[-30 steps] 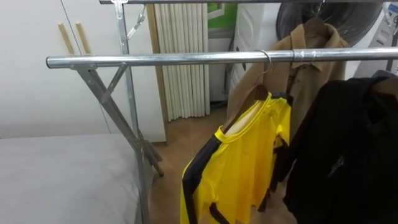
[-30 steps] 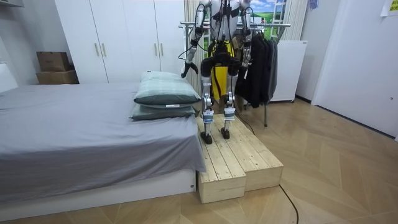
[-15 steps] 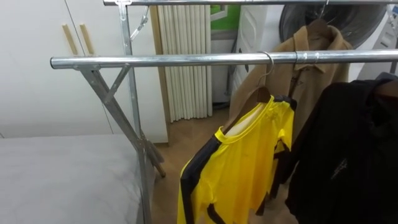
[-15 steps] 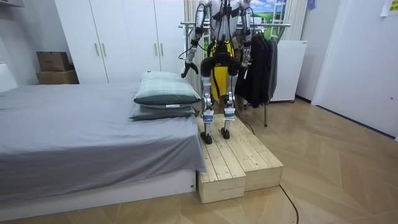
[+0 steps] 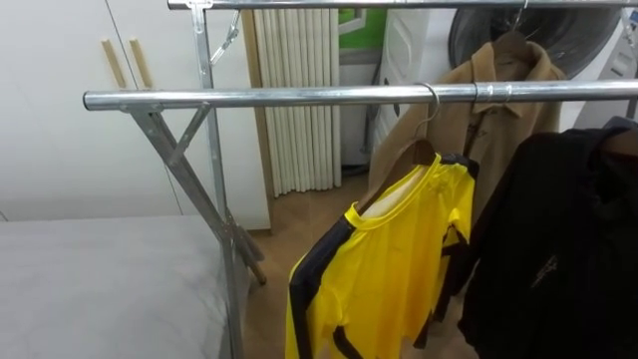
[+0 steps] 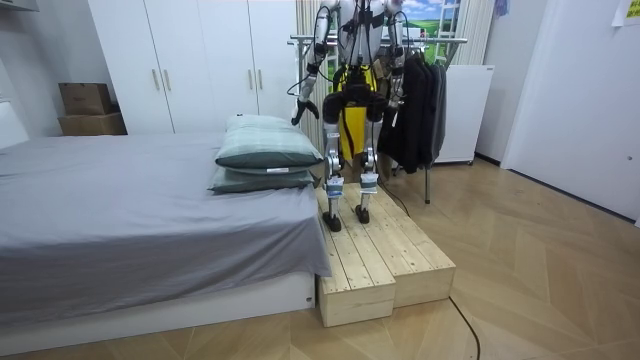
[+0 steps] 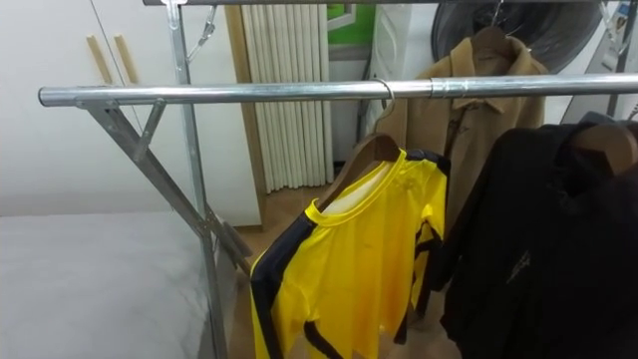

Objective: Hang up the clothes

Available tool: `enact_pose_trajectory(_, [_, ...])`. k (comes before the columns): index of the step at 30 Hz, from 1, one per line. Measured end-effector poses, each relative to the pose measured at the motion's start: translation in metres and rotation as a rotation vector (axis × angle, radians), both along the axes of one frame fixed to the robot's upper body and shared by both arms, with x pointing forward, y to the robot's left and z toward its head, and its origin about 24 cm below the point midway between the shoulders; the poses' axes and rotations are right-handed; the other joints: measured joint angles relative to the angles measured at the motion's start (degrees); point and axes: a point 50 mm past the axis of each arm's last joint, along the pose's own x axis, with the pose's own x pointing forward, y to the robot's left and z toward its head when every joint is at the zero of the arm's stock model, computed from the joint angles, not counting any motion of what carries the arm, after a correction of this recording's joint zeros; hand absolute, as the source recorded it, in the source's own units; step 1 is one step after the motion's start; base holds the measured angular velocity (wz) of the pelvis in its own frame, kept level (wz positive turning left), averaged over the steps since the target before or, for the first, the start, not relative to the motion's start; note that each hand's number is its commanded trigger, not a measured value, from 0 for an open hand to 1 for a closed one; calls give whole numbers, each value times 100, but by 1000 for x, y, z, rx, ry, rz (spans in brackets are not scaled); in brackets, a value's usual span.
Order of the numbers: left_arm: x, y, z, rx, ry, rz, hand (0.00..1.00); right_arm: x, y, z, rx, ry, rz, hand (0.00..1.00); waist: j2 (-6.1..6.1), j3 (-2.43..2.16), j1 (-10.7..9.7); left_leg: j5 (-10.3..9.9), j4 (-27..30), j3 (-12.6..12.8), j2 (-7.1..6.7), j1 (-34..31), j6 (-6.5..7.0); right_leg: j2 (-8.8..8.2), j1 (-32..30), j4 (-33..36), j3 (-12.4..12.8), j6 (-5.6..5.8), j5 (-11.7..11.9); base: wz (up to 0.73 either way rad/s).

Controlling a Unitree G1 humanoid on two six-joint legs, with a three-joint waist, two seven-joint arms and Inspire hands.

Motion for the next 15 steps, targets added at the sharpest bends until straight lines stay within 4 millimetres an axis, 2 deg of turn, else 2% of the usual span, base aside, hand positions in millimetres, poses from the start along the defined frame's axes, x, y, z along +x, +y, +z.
enact_pose_trajectory(12, [0,0,0,2,1,0,0,3,1,0,-1,-4,17,0,15,2,11,0,6,1,4,-8,0,6,-27,6,12,-8,-7,0])
enact_pose_trajectory(15, [0,-1,0,1,2,-2,0,6,3,0,-4,-6,58,0,52,3,14,1,30,-4,6,-41,-1,-1,-41,4,-10,-10,-8,1])
